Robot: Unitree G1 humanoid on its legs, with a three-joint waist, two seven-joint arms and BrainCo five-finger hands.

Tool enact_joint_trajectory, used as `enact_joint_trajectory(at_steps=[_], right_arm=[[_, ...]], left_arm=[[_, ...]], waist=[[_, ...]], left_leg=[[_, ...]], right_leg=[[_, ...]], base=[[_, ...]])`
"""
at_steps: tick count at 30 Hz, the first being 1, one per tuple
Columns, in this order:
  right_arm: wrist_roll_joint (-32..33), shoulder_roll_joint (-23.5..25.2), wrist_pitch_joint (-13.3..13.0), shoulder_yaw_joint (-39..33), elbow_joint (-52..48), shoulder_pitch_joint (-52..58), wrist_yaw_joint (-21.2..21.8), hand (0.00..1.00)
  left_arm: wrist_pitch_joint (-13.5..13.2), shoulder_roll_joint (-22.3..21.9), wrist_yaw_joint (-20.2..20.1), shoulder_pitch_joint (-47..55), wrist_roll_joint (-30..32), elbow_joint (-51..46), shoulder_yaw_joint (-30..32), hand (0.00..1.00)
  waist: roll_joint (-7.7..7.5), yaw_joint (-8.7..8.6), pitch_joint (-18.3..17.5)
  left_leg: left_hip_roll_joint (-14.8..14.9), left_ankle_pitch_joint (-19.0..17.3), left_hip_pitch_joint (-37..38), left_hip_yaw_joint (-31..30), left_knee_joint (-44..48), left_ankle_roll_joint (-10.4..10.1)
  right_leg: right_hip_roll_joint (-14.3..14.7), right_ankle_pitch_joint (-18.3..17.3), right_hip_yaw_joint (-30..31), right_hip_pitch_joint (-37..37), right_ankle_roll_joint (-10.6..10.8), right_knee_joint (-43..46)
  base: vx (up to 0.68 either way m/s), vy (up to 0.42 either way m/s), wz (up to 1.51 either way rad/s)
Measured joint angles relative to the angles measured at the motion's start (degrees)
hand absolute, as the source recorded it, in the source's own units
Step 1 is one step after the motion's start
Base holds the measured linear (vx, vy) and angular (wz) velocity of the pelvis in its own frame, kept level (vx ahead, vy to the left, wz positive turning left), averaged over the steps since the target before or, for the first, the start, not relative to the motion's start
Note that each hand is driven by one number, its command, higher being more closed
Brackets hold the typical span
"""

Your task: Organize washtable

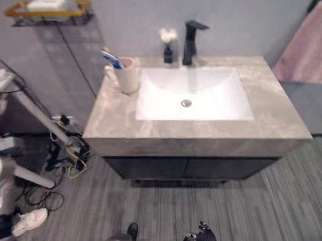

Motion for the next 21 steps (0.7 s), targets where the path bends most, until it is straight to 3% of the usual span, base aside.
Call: enact_joint_trajectory(at_steps=[3, 5, 10, 11, 14, 17, 19, 21], right_arm=[[-0.1, -0.01, 0.02, -0.42, 1.5, 0.09, 0.54, 0.0], [-0.09, 0.14, 0.02, -1.2, 2.05, 0.16, 0.59, 0.0], [0.08, 1.42, 0.03, -3.16, 3.17, 0.54, 0.63, 0.0], [0.08, 1.91, 0.02, -4.52, 3.31, 0.68, 0.63, 0.0], [0.06, 2.02, 0.09, -6.15, 3.99, 0.46, 0.51, 0.0], [0.06, 2.13, 0.37, -7.52, 3.98, 0.52, 0.41, 0.0], [-0.09, 2.53, 0.76, -7.94, 4.02, -0.18, 0.27, 0.0], [-0.52, 3.06, 0.72, -8.89, 4.23, -0.62, 0.22, 0.0]], left_arm=[[-0.23, -1.23, 0.16, 4.17, 2.73, -0.29, 5.9, 1.0], [-0.3, -4.38, 0.54, 7.35, 4.46, -0.26, 9.96, 1.0], [0.22, -17.95, 2.8, 15.31, 6.69, 2.42, 19.64, 1.0], [0.38, -20.82, 3.04, 16.38, 6.65, 5.07, 21.06, 0.0], [0.99, -25.91, 3.91, 19.23, 6.55, 14.07, 22.4, 0.0], [1.81, -26.84, 3.87, 19.48, 6.04, 27.11, 22.97, 0.0], [2.53, -26.77, 2.53, 19.41, 5.36, 45.74, 22.17, 0.0], [3.24, -26.78, 0.65, 19.15, 5.35, 55.54, 20.12, 0.0]], waist=[[0.05, 1.78, -0.45], [0.04, 2.6, -1.24], [-0.47, 3.77, -3.35], [-0.63, 4.18, -3.57], [-0.78, 4.4, -3.59], [-1.3, 4.09, -3.46], [-1.78, 2.16, -3.26], [-1.97, 1.11, -3.27]], left_leg=[[-0.25, 0.01, 1.35, -1.92, 0.13, 0.0], [-0.58, 0.02, 1.45, -3.43, 0.28, 0.02], [-0.47, 0.04, 1.56, -5.73, -0.26, -0.03], [-0.37, 0.05, 1.71, -5.88, -0.21, -0.04], [-0.37, 0.07, 1.75, -6.11, -0.13, -0.04], [-0.38, 0.1, 1.96, -6.02, -0.26, -0.05], [-0.42, 0.1, 2.43, -5.63, -0.5, -0.06], [-0.48, 0.09, 2.94, -5.43, -0.78, -0.04]], right_leg=[[-0.12, -0.76, -1.77, 2.3, -0.02, 0.62], [-0.4, -1.51, -3.16, 3.13, 0.17, 1.23], [-0.75, -4.67, -5.36, 3.48, 0.39, 4.09], [-0.72, -4.91, -5.51, 3.62, 0.42, 4.44], [-0.67, -4.98, -5.62, 3.8, 0.52, 4.38], [-0.75, -4.66, -5.56, 3.8, 0.46, 4.56], [-0.99, -4.56, -5.23, 3.89, 0.57, 4.55], [-1.17, -4.59, -4.91, 3.93, 0.61, 4.53]], base=[[0.04, 0.002, 0.4], [0.01, 0.011, 0.35], [-0.01, -0.004, 0.28], [-0.01, -0.02, 0.12], [-0.01, -0.007, 0.04], [0.0, 0.0, 0.0], [0.02, 0.028, -0.08], [0.01, 0.026, -0.12]])
